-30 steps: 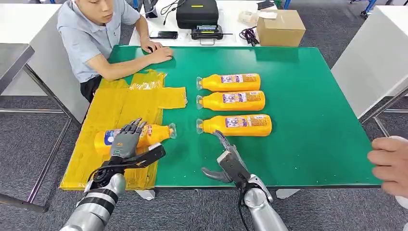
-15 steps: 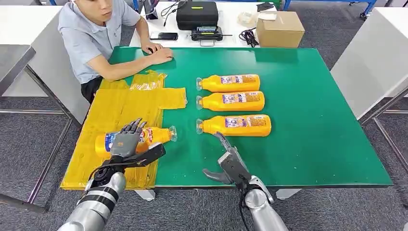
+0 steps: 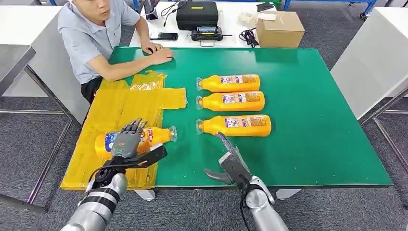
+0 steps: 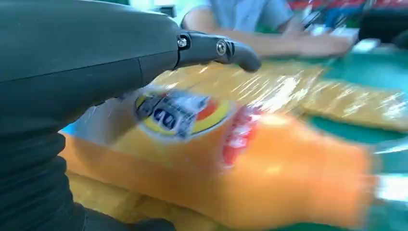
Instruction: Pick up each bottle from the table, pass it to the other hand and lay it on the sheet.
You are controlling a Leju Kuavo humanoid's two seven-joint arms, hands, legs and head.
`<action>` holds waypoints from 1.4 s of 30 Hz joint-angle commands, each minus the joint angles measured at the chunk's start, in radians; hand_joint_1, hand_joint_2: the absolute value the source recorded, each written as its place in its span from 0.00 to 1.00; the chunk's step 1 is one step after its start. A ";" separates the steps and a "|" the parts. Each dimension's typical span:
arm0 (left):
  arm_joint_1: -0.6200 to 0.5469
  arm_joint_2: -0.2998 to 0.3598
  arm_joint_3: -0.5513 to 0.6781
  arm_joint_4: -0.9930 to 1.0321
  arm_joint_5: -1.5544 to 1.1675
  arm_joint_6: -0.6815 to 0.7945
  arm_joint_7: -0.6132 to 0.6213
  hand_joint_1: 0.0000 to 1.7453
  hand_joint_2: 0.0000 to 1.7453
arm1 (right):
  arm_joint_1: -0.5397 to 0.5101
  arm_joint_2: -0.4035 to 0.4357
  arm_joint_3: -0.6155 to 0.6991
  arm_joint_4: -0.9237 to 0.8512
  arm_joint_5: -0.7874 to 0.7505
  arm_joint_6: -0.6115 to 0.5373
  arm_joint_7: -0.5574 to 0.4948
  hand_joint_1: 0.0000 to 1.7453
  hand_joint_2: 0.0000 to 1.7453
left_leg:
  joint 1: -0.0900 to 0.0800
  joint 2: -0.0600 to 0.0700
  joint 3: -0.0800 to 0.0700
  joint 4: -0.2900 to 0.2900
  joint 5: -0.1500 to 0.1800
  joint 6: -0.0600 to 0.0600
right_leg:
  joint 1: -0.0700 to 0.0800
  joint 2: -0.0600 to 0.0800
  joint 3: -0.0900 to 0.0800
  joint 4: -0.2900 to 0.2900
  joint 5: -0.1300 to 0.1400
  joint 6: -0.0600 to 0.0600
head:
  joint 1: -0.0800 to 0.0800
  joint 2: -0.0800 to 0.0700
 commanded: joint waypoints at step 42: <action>0.441 -0.107 -0.369 -0.955 0.737 -0.075 -0.230 0.00 1.00 | -0.140 -0.186 0.011 -0.012 0.979 -0.212 0.454 0.00 1.00 | 0.001 0.000 -0.006 0.000 -0.001 0.000 | 0.001 -0.001 -0.005 -0.002 0.000 -0.001 | 0.000 0.000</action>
